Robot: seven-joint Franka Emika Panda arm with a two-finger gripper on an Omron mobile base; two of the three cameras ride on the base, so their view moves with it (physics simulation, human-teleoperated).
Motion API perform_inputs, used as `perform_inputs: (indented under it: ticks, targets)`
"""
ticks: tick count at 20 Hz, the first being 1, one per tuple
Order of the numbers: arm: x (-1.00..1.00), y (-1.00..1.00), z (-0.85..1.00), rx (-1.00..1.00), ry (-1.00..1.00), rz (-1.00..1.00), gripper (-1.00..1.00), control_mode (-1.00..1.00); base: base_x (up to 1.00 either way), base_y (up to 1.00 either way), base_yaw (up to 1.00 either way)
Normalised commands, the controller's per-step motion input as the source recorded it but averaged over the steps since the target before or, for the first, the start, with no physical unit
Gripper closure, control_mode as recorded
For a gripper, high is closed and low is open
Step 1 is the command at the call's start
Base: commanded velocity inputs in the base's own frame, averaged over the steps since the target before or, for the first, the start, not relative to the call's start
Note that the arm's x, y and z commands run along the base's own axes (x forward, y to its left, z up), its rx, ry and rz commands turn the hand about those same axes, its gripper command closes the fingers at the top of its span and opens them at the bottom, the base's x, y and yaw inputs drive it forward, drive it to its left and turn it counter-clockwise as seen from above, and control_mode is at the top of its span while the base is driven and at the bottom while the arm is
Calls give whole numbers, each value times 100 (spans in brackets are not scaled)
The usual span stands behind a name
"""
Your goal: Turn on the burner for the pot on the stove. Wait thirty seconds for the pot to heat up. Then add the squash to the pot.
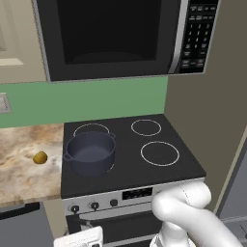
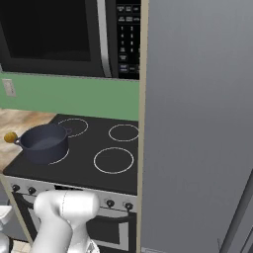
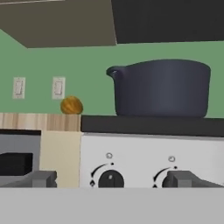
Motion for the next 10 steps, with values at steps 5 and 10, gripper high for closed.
perform_inputs:
  ticks: [5,10]
  targets:
    - [31,0,-22,0,0,0,-100,-100,0,0,0]
    - [34,0,-16,0,0,0,-100,-100,0,0,0]
